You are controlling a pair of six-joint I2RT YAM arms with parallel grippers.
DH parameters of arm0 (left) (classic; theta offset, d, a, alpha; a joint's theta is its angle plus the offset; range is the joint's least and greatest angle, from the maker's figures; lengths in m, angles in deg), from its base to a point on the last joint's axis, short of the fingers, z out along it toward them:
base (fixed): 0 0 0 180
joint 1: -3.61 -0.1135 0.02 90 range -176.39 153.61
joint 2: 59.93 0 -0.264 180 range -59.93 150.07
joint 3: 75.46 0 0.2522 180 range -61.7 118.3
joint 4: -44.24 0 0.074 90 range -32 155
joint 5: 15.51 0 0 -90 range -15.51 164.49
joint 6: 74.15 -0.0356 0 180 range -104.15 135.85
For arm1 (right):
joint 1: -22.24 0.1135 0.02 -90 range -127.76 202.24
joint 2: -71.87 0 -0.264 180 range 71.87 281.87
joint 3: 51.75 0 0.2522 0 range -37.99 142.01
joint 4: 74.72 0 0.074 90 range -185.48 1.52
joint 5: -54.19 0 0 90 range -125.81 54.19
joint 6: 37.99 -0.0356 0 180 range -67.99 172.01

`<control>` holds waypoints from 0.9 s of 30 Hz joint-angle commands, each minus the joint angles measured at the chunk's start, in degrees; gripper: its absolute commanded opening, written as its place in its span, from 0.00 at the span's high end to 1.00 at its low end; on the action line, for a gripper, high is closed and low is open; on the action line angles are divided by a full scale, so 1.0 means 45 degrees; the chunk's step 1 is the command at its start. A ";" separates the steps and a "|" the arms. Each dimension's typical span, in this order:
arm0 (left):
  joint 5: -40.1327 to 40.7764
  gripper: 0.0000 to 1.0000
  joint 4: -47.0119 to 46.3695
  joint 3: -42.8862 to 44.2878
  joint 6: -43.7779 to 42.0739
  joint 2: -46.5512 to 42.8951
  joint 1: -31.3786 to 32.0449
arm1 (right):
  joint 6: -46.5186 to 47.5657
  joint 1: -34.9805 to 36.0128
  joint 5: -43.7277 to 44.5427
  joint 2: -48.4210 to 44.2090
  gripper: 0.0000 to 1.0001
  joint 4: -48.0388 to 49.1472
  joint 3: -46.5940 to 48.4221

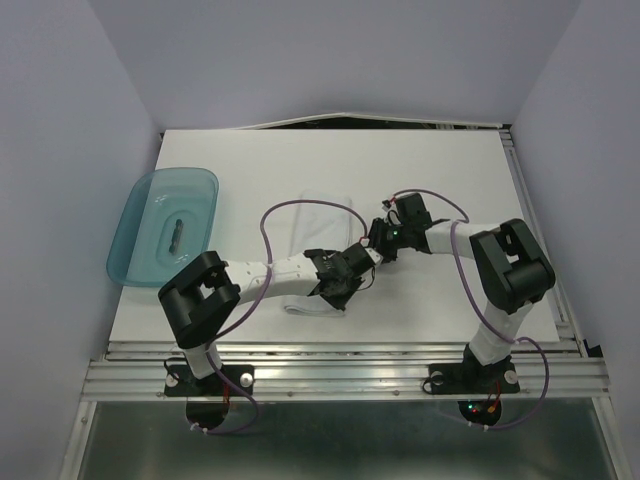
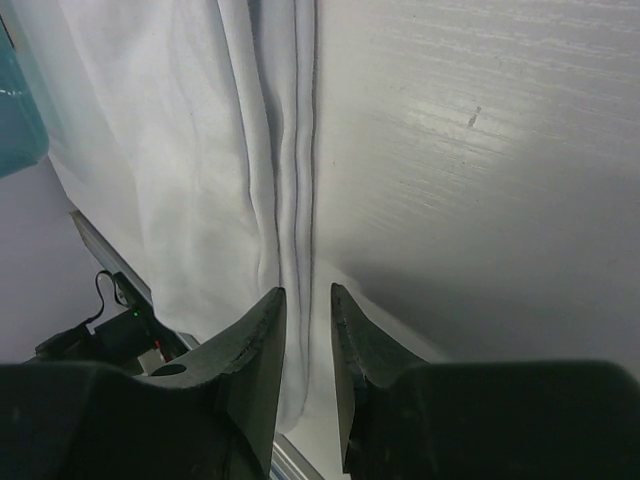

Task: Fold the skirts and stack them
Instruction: Fold the skirt

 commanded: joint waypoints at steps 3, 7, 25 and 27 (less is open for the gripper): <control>-0.0113 0.90 0.0303 0.0544 -0.0158 -0.0097 0.0011 | -0.0306 0.0160 -0.0629 -0.0066 0.71 0.0913 -0.0291; -0.0446 1.00 0.0440 0.0603 -0.0236 -0.0311 -0.0008 | -0.0345 0.0277 -0.0804 0.0032 0.74 0.0758 -0.0369; -0.0095 0.65 0.0655 0.0369 -0.0412 -0.0605 -0.0008 | 0.0026 0.0668 -0.0160 0.0422 0.87 -0.0336 -0.0370; -0.0114 0.65 0.0616 0.0272 -0.0432 -0.0469 0.0011 | 0.0026 0.0668 -0.0218 0.0461 0.87 -0.0337 -0.0350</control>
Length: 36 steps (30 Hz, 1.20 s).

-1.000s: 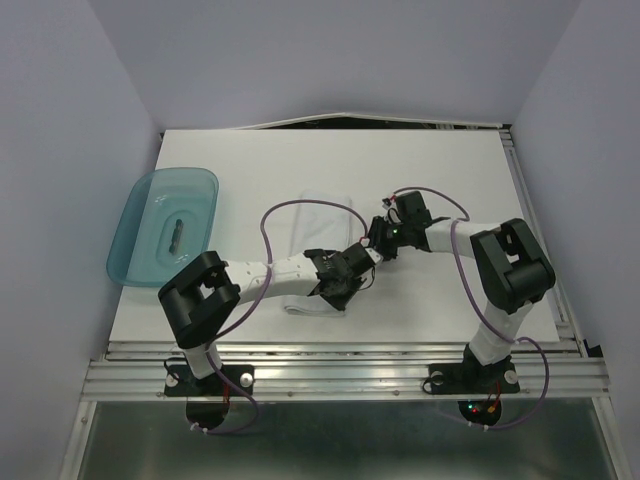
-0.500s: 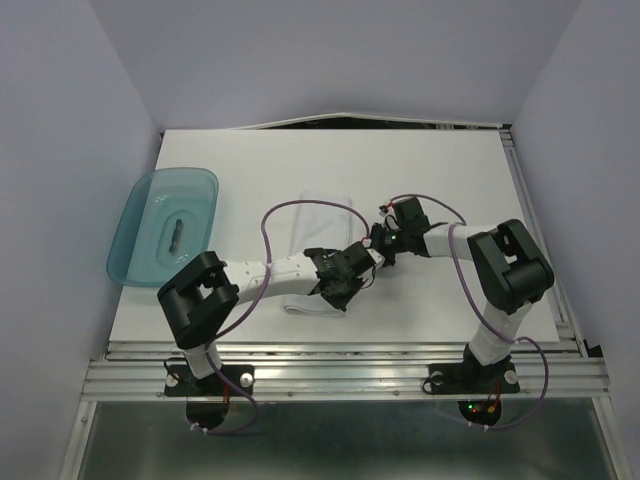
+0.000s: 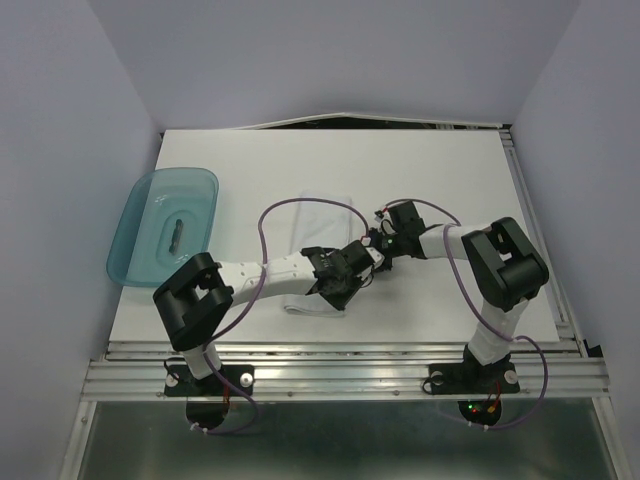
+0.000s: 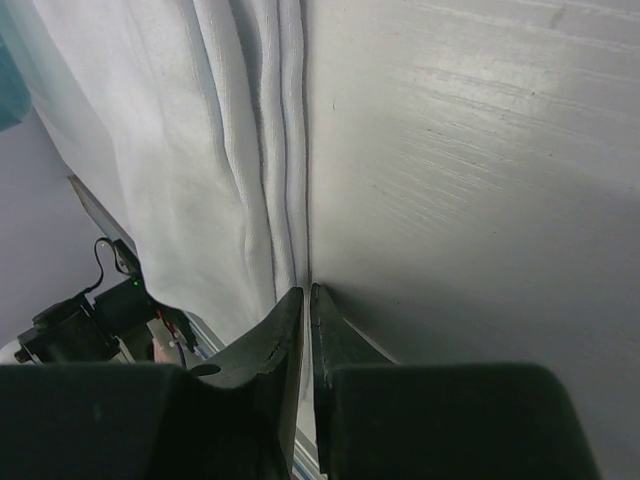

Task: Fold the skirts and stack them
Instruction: Fold the skirt

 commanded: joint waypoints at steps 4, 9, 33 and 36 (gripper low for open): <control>0.0064 0.66 0.0144 0.0062 -0.0199 0.0213 0.0011 | 0.0420 0.0109 0.0281 0.0296 0.87 -0.0755 0.0413; -0.0209 0.66 0.0145 0.0121 -0.0219 0.0449 0.0011 | 0.0479 0.0109 0.0183 0.0356 0.89 -0.0892 0.0434; -0.0912 1.00 0.1394 0.1449 -0.0258 -0.0334 -0.0048 | 0.0069 0.0109 0.0066 0.0395 0.96 -0.0560 0.0297; -0.1029 1.00 0.1336 0.1644 -0.0219 -0.0099 -0.0008 | 0.0069 0.0109 0.0086 0.0317 0.96 -0.0560 0.0297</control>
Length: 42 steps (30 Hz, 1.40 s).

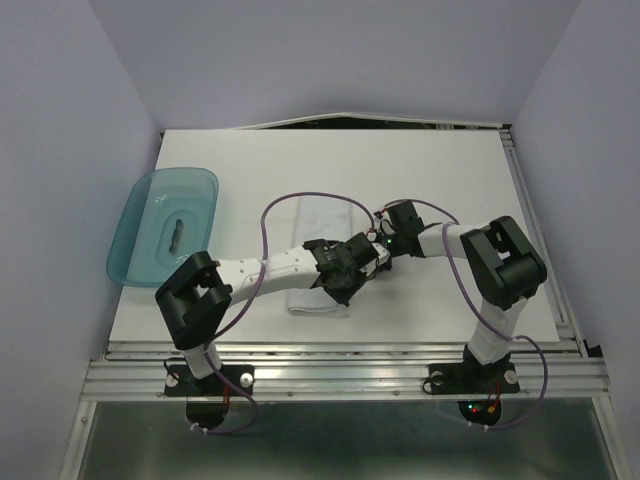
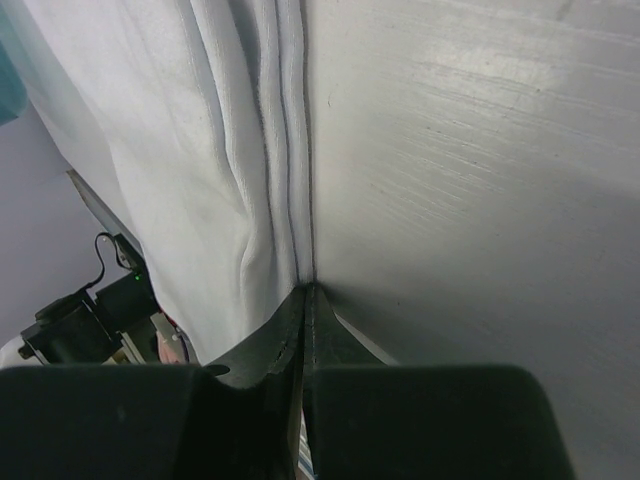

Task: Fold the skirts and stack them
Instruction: Fold the skirt

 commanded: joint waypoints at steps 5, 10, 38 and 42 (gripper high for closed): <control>-0.0598 1.00 0.0170 0.0566 0.0034 0.0346 0.0069 | -0.0009 0.0100 0.0246 0.0147 0.96 -0.0162 0.0054; -0.0754 1.00 -0.0396 0.0605 0.0171 0.0776 0.0069 | -0.0165 0.0100 0.0168 0.0166 0.96 0.0033 -0.0083; -0.6865 0.27 -0.1688 0.2066 -0.5846 -0.2842 -0.8362 | 0.4758 -0.0799 -0.0532 -0.0267 0.41 -0.2196 0.6790; -1.0300 0.39 -0.1627 0.3881 -0.4909 0.0356 -0.9909 | 0.3879 -0.0799 -0.1490 0.2018 0.46 -0.1296 0.8117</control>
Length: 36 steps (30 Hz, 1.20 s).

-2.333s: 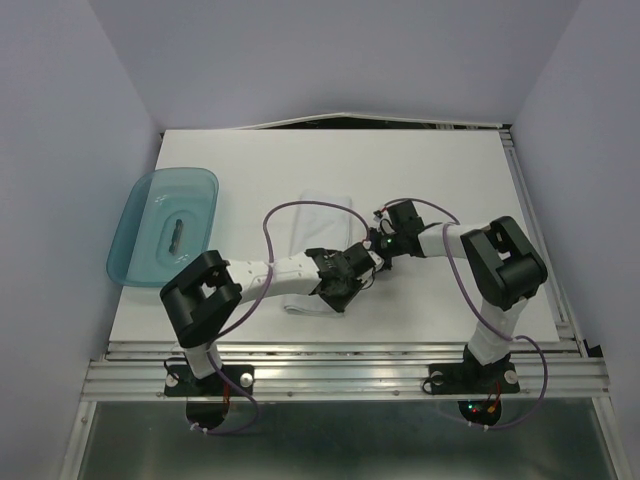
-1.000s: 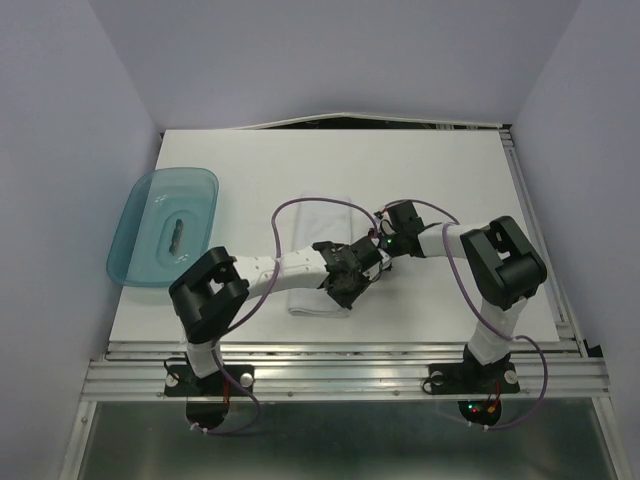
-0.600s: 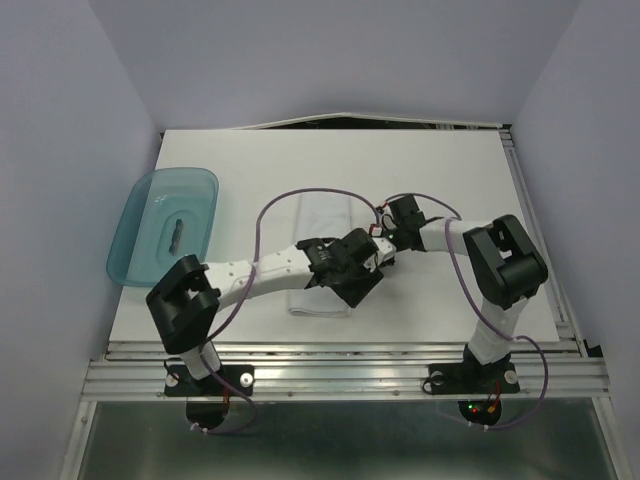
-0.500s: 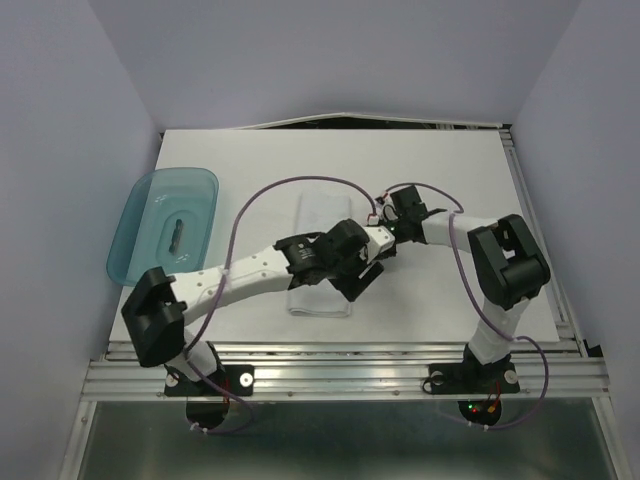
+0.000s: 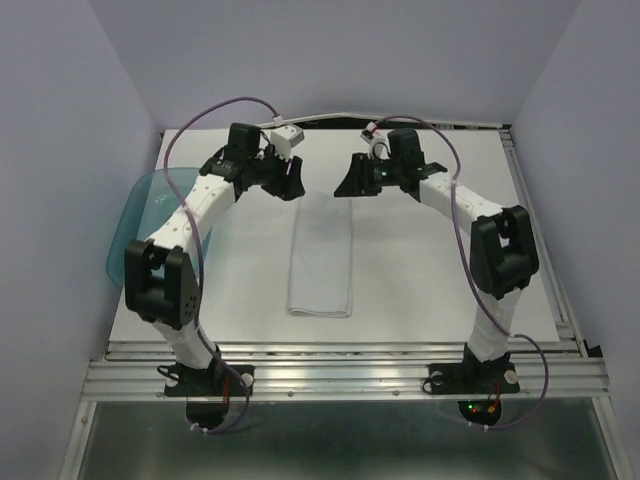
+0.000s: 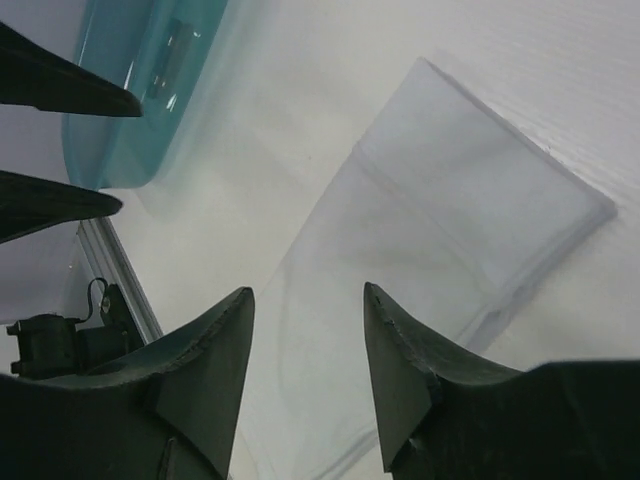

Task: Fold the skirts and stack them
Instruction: Fold the skirt

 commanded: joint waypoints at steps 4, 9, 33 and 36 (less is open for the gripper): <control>-0.6280 0.46 -0.0178 0.1799 0.0534 0.3946 -0.1179 | -0.1045 -0.0031 -0.2098 0.3694 0.53 0.1474 0.2243; -0.5679 0.49 -0.0274 0.1509 0.0787 0.4771 -0.1179 | -0.0559 -0.0266 -0.1281 0.4985 0.62 0.1536 0.2675; 0.0887 0.55 0.3163 -0.0562 -0.1149 0.1410 0.3137 | 0.1470 -0.2512 -0.0424 -0.1990 0.48 -0.1978 -0.0591; 0.0516 0.55 0.2755 -0.0815 -0.0640 0.1899 0.3176 | 0.2641 -0.2649 0.0380 -0.0447 0.48 -0.2214 0.0777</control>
